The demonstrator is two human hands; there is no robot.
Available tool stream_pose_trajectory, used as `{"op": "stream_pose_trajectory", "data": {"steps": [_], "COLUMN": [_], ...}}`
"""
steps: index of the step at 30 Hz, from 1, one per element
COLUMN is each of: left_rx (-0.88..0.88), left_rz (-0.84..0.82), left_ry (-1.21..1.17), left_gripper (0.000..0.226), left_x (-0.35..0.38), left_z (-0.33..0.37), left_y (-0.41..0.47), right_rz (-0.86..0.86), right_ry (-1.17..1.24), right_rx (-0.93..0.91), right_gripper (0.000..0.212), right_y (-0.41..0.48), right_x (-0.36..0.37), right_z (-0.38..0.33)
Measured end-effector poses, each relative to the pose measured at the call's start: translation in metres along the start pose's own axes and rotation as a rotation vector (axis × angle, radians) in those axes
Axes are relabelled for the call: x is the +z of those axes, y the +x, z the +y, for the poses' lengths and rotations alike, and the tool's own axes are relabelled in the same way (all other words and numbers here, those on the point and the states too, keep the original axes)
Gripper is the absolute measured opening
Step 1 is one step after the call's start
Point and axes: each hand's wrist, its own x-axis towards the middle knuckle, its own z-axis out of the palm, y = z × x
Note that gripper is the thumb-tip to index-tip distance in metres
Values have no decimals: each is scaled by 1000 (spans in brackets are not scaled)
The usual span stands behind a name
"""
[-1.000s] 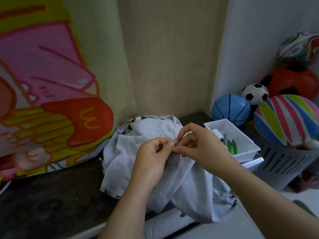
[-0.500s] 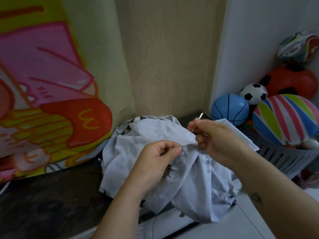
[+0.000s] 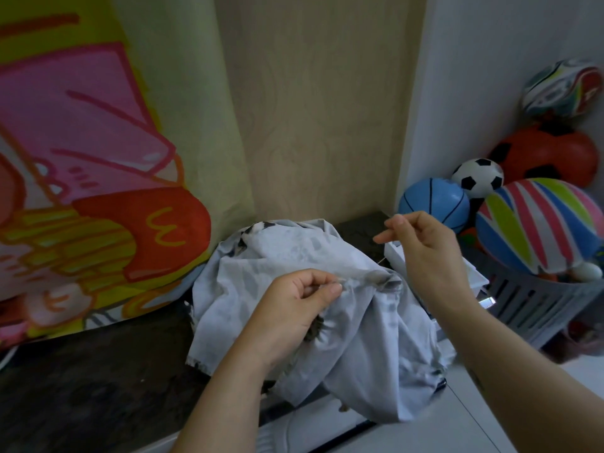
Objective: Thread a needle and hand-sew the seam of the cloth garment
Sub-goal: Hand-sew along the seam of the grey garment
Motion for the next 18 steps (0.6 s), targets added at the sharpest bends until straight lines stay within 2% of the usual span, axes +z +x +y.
{"op": "stream_pose_trajectory", "data": {"steps": [3, 7, 10, 15, 18], "left_rx": [4, 26, 35, 4, 11], "left_rz": [26, 46, 51, 55, 75], "left_ry": [6, 23, 49, 71, 93], "left_gripper": [12, 15, 13, 14, 14], "left_x": [-1, -3, -3, -6, -8], "left_z": [0, -1, -1, -4, -5], "left_y": [1, 1, 1, 2, 2], "right_rz": [-170, -437, -462, -384, -477], "right_ry": [24, -109, -239, -289, -288], "right_rx": [-36, -102, -171, -183, -143], "right_gripper": [19, 17, 15, 17, 15], "right_y": [-5, -22, -32, -29, -24], "right_x": [3, 13, 23, 21, 15], "right_z": [-7, -7, -2, 1, -4]}}
